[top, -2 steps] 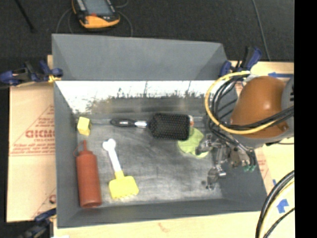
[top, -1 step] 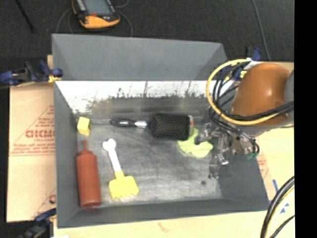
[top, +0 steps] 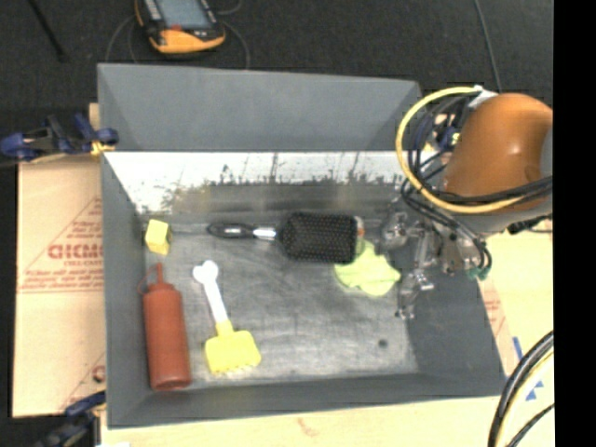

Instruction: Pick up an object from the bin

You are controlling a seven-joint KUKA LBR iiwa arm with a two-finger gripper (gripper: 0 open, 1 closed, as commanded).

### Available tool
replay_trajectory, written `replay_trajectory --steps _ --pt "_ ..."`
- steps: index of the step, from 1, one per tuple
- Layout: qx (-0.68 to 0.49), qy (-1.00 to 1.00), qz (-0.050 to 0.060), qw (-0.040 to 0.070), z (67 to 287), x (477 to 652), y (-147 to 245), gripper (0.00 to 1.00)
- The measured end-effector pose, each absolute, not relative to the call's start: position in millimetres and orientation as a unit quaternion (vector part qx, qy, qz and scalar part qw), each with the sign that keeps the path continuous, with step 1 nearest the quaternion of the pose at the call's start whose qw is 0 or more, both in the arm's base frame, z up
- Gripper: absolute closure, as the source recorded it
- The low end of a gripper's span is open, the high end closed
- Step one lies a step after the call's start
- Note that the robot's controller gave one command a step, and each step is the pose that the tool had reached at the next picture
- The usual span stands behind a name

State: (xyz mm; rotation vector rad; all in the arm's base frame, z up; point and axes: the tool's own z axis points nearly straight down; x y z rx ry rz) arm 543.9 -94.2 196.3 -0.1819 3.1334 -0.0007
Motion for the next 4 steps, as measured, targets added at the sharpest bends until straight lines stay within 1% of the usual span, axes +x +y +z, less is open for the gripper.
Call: replay_trajectory --steps 1,2,3,4 --pt "-0.118 0.993 -0.001 0.003 202.9 557.9 -90.1 0.0" --pt "-0.06 0.998 -0.001 0.003 146.1 602.7 -99.9 1.0" --pt "-0.061 0.998 -0.001 0.003 146.1 602.7 -100.1 0.0" --pt "-0.061 0.998 -0.001 0.003 146.1 602.7 -100.1 0.0"
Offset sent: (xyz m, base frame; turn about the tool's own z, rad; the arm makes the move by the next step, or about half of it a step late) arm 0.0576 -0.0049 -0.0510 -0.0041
